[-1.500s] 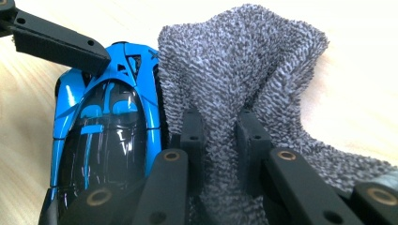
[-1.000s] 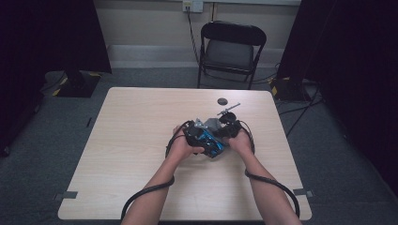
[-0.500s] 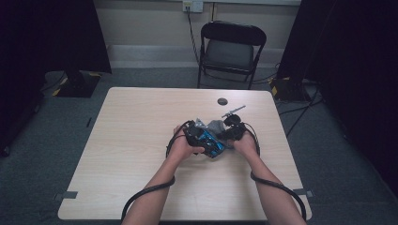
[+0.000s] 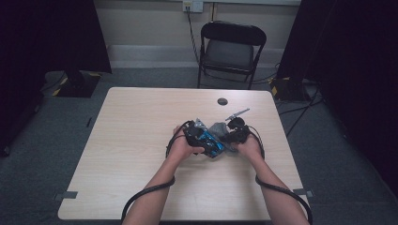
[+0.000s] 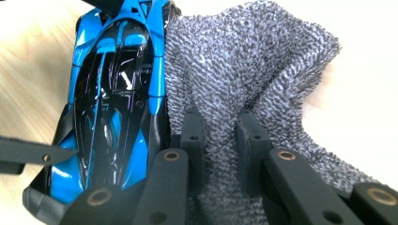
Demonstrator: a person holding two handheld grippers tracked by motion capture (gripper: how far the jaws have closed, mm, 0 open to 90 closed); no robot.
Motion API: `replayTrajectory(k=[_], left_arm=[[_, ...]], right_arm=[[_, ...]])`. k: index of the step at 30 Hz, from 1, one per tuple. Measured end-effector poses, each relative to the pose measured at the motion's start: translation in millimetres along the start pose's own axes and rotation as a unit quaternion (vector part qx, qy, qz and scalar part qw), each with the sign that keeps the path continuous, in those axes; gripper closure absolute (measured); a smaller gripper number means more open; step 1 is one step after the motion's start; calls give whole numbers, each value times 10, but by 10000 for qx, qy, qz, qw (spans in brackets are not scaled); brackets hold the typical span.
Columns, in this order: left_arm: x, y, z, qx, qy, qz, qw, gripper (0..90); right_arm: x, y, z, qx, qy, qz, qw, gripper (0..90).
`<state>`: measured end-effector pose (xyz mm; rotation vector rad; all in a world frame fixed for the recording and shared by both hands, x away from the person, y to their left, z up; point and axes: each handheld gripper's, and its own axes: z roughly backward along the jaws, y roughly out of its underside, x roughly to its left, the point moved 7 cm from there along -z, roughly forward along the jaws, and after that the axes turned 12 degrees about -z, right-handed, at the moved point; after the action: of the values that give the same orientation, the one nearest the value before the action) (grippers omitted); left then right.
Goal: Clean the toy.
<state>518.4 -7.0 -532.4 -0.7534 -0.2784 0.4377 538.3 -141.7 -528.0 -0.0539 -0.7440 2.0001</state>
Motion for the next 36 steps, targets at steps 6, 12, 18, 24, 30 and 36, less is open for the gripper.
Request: replayTrajectory(k=[6,12,18,24,30,36], left_arm=[[-7,0,-1,-27,-2,8,10000,0],[-8,2,1,-24,5,-9,10000,0],[-7,4,1,-32,5,-24,10000,0],[-11,2,1,-23,7,-17,10000,0],[-11,3,1,-36,7,-28,10000,0],[-14,1,0,-15,2,-16,10000,0]], right_arm=[[-16,51,36,-21,-67,-72,9999,761],[-21,105,71,-20,-61,-39,10000,761],[-35,169,116,-22,-97,-63,9999,761],[-41,242,164,-22,-114,-41,9999,762],[-52,325,222,-13,-166,-36,9999,761],[-49,417,279,-17,-210,-42,9998,762]])
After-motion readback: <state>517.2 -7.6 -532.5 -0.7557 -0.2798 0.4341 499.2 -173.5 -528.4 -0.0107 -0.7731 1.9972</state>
